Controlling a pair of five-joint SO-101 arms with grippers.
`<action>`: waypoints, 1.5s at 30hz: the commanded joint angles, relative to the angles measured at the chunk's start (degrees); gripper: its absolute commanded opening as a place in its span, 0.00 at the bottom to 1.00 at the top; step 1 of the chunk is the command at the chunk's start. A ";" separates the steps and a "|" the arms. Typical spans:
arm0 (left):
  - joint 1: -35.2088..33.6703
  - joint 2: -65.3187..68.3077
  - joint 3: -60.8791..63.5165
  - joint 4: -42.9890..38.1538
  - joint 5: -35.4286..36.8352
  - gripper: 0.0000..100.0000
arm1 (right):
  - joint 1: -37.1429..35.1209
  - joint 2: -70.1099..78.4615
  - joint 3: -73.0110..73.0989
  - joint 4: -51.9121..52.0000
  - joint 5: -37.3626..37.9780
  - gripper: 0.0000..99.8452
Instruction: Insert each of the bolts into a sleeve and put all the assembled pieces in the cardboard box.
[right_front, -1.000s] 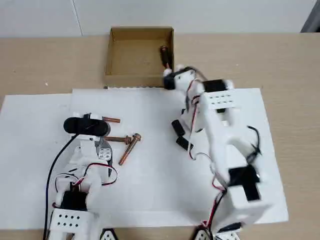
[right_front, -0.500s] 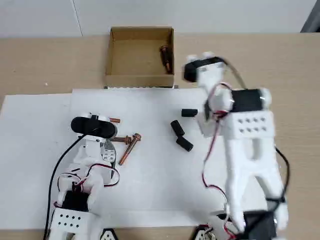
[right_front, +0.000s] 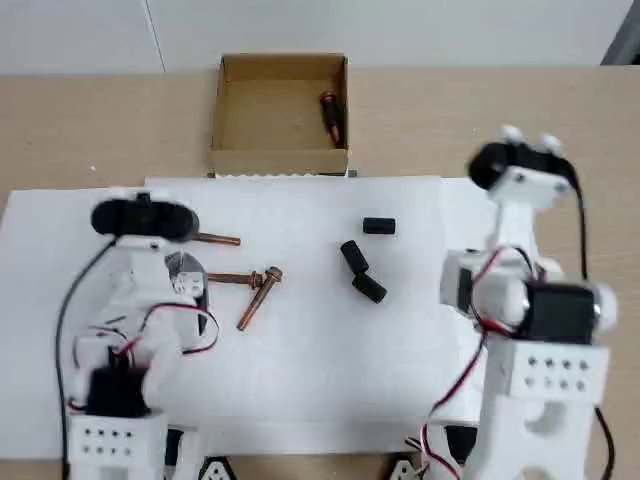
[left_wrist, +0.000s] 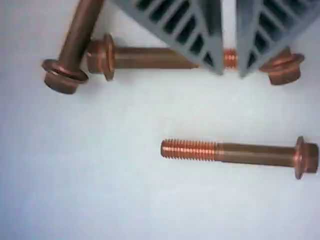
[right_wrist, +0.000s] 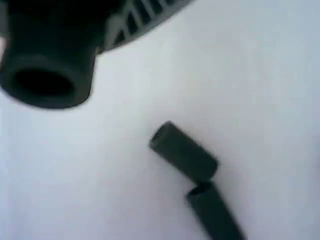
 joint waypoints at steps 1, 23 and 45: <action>-0.09 10.64 -16.75 7.91 1.23 0.01 | 3.30 -7.78 5.01 -2.77 -0.97 0.00; 5.27 53.54 -48.40 21.10 8.53 0.01 | 3.74 -18.24 13.01 -4.53 -0.88 0.00; -1.23 70.07 -52.79 9.93 53.80 0.01 | 11.30 -18.33 13.10 -5.76 -1.05 0.00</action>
